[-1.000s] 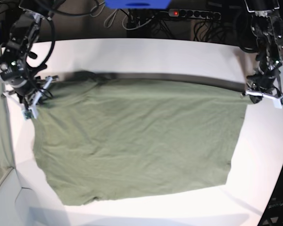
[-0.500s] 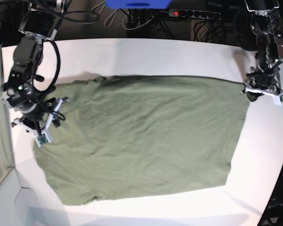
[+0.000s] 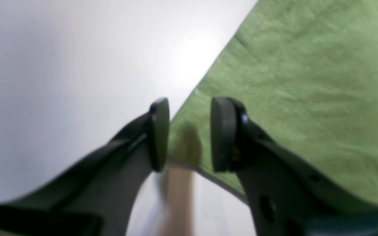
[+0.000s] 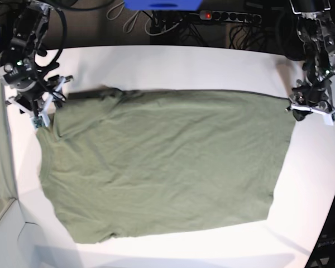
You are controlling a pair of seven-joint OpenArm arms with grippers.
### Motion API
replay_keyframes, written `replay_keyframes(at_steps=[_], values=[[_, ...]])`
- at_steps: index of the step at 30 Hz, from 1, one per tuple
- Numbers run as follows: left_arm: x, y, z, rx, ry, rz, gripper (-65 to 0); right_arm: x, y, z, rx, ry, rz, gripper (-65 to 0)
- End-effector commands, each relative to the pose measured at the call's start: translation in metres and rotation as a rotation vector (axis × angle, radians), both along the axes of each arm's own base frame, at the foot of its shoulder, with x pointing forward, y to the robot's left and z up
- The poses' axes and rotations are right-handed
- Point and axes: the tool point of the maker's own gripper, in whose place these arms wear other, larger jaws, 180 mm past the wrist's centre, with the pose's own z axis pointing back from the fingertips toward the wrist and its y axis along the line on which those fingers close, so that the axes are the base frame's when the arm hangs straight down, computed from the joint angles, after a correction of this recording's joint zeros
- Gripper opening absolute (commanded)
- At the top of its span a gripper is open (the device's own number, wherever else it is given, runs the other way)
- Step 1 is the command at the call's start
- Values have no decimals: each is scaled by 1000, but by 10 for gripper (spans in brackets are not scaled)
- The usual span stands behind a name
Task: Layout the t-shirt on the table in an organized manner, then fold the t-shirt properly
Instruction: 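Drag the held edge with both grippers to straighten the shirt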
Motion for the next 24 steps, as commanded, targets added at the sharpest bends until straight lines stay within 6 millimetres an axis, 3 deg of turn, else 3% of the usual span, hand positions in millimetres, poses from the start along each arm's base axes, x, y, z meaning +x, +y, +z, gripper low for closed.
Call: replay_keyframes(at_steps=[1, 16, 19, 24], values=[[9, 6, 14, 24, -44, 0, -442, 6, 1, 4, 16, -35, -2, -335], [7, 7, 13, 26, -40, 1, -442, 8, 11, -28, 120, -34, -6, -348], [8, 7, 14, 26, -44, 2, -442, 7, 12, -33, 135, -31, -7, -418], [9, 7, 14, 26, -45, 2, -442, 13, 10, -34, 141, -32, -13, -606]])
